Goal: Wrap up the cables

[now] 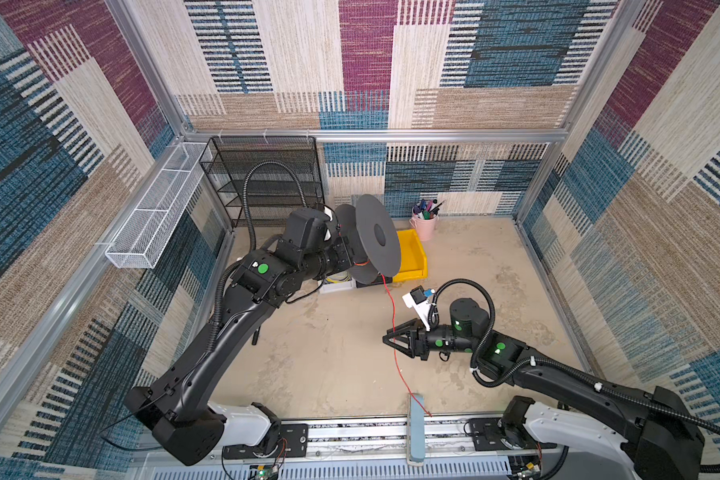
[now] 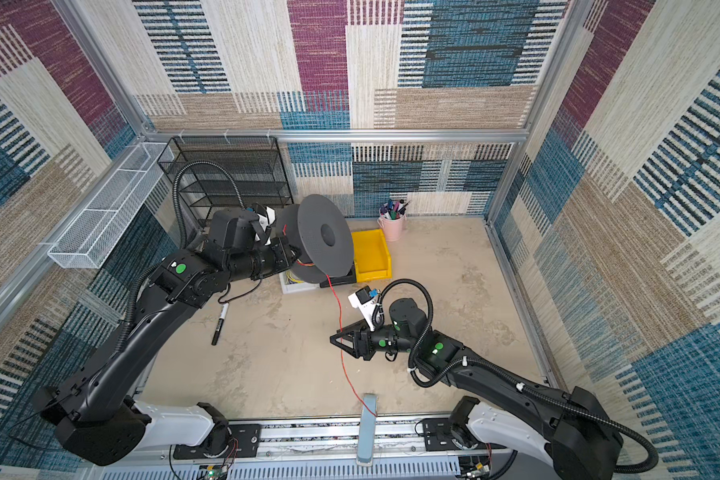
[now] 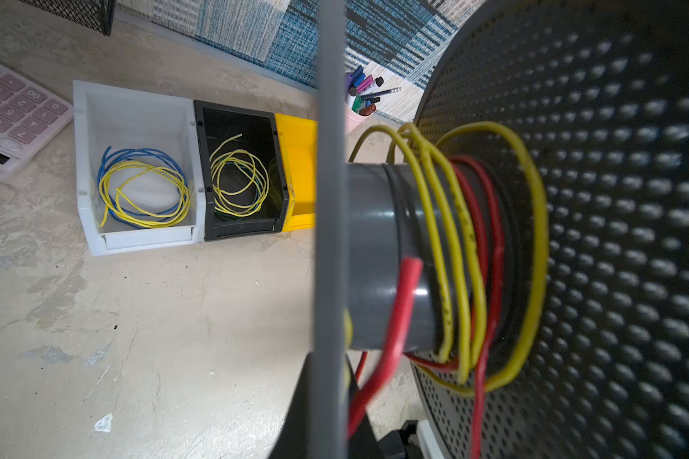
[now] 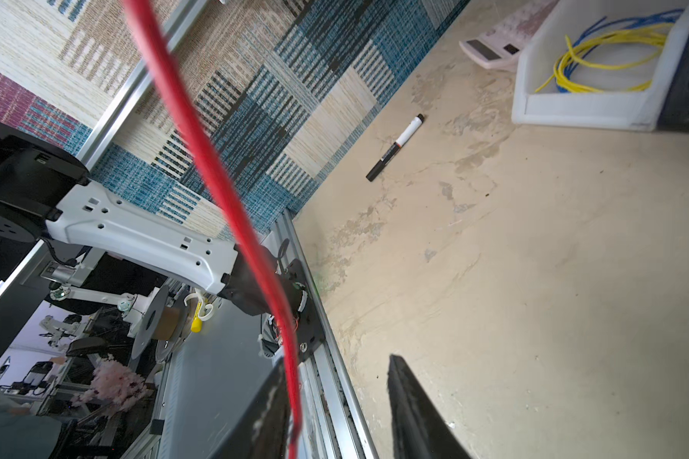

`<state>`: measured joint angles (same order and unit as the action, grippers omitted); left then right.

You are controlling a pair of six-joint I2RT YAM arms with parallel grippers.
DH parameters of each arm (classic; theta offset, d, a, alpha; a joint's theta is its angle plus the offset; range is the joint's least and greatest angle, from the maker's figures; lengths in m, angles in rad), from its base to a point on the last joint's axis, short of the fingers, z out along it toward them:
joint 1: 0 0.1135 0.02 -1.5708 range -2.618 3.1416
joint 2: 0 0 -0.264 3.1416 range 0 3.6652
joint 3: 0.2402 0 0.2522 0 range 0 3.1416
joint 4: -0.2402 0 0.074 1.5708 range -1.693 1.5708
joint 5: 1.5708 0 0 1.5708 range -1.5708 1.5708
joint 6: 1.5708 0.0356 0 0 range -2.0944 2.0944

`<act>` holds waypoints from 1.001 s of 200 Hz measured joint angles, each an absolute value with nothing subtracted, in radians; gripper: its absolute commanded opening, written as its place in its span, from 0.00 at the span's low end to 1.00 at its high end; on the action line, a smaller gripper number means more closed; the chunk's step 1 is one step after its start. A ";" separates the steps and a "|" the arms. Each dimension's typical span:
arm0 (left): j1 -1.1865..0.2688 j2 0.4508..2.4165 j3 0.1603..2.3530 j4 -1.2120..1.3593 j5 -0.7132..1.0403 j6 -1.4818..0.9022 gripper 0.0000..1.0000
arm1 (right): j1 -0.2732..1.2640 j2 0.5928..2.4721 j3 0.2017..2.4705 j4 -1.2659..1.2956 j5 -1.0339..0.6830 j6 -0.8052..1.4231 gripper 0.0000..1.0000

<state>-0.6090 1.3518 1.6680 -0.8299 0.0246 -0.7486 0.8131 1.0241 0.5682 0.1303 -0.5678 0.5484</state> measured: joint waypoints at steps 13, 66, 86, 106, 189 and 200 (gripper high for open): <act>-0.609 1.353 1.678 -0.831 0.020 -0.748 0.00 | 0.825 1.037 0.567 0.131 -0.591 0.554 0.41; -0.583 1.354 1.710 -0.838 -0.001 -0.746 0.00 | 0.887 1.009 0.540 0.068 -0.629 0.581 0.31; -0.567 1.354 1.723 -0.841 -0.002 -0.741 0.00 | 0.889 0.953 0.503 0.028 -0.629 0.594 0.26; -0.552 1.354 1.731 -0.846 -0.002 -0.736 0.00 | 0.890 0.908 0.472 -0.006 -0.629 0.604 0.25; -0.521 1.343 1.749 -0.877 0.004 -0.730 0.00 | 0.890 0.788 0.442 -0.140 -0.636 0.623 0.25; -0.517 1.339 1.748 -0.878 0.004 -0.729 0.00 | 0.890 0.765 0.442 -0.159 -0.635 0.624 0.30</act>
